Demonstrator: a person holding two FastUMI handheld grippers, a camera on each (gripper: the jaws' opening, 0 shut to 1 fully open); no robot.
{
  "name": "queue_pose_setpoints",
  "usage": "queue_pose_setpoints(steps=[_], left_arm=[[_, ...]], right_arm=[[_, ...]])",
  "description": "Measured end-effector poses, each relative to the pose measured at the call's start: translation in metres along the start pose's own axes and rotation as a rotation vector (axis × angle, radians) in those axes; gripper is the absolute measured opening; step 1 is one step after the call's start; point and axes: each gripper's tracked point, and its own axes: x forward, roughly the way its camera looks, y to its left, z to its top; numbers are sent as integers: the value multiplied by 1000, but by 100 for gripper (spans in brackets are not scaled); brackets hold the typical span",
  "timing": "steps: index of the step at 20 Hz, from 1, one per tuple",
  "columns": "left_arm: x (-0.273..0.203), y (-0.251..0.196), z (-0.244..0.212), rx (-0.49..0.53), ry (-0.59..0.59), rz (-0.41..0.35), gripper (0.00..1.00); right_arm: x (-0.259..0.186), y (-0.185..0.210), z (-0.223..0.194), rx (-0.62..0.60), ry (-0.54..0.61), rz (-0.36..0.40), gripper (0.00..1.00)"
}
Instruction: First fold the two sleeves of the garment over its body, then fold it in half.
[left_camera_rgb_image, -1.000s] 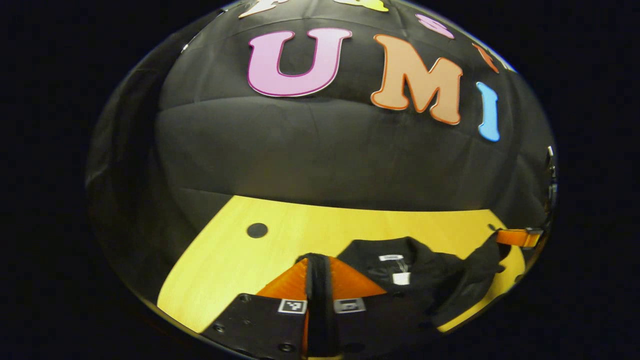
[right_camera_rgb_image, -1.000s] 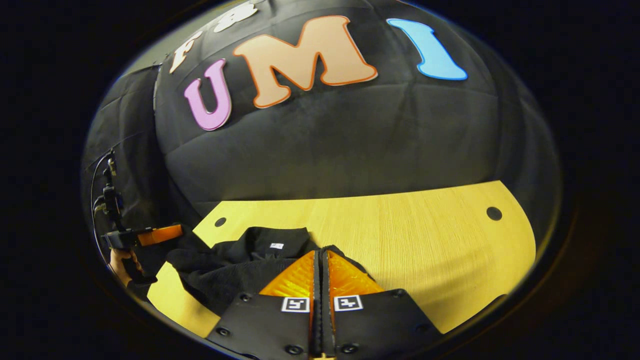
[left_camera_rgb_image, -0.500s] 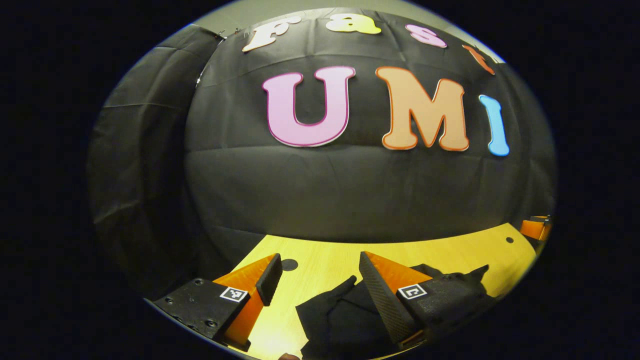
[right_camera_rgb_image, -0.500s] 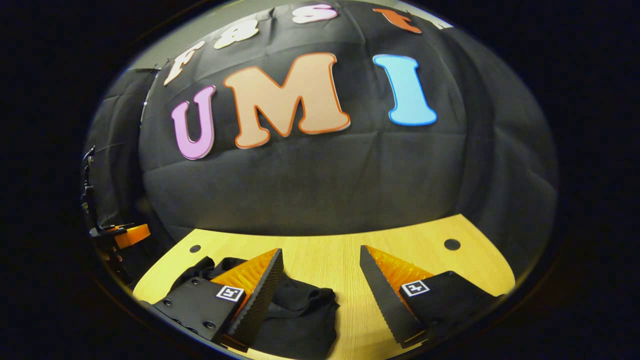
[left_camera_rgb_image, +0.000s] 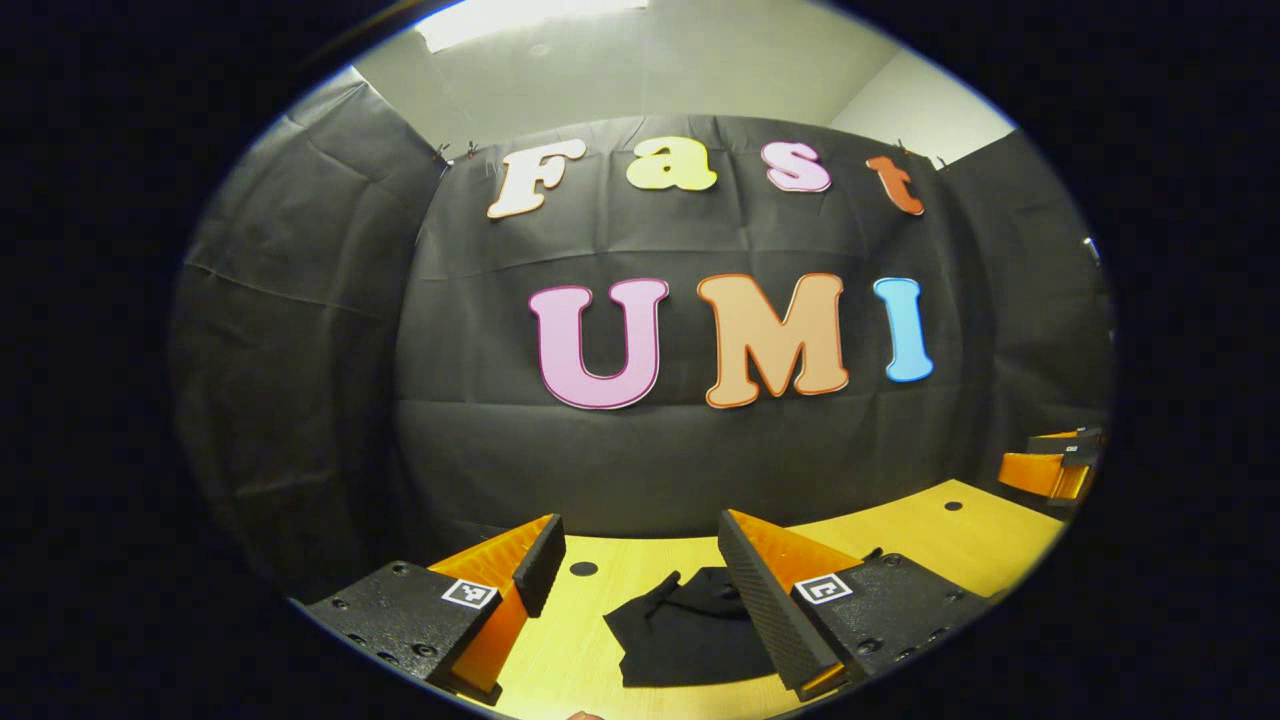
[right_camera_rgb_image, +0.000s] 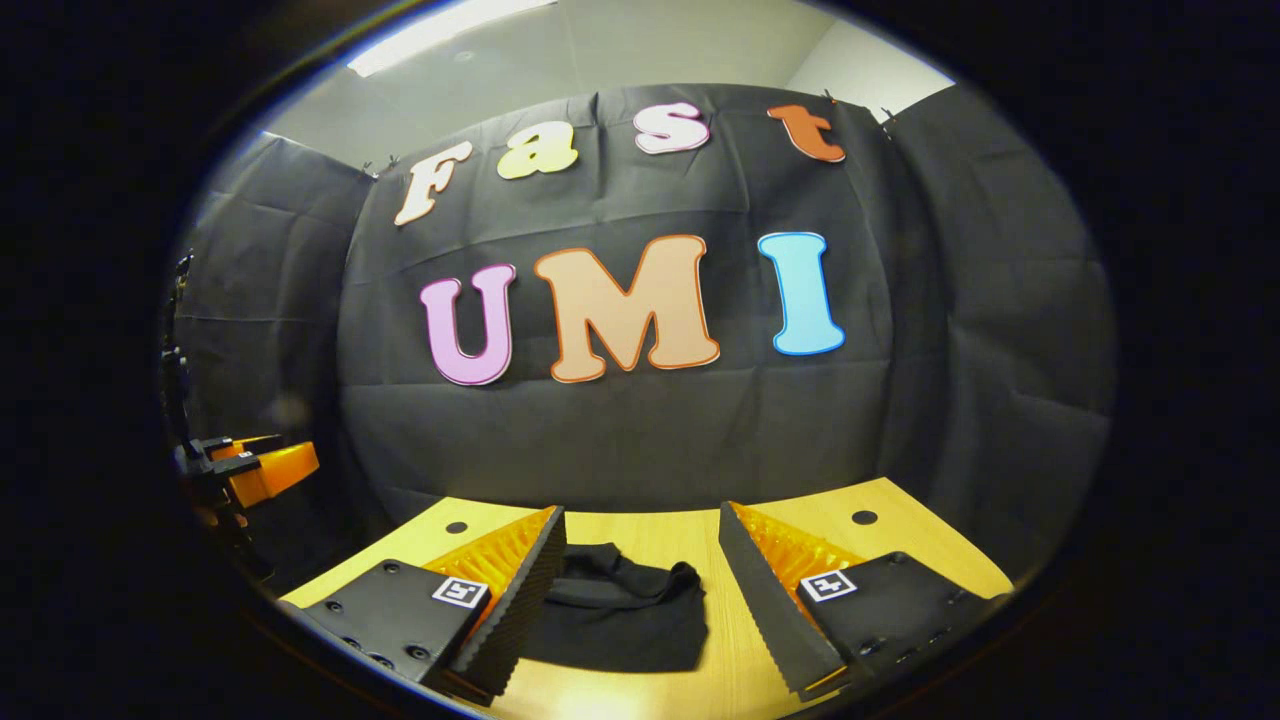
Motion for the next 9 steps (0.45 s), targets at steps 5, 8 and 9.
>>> queue_pose_setpoints(steps=[5, 8, 9], left_arm=[[-70, -6, 2, 30, -13, -30, 96], [-94, -9, 2, 4, -9, -51, 96], [-99, -10, 4, -3, -9, -55, 92]], right_arm=[[-72, 23, -10, 0, -38, 6, 97], [-94, 36, -12, -3, -54, 20, 97], [-99, 40, -13, -1, -47, 31, 94]])
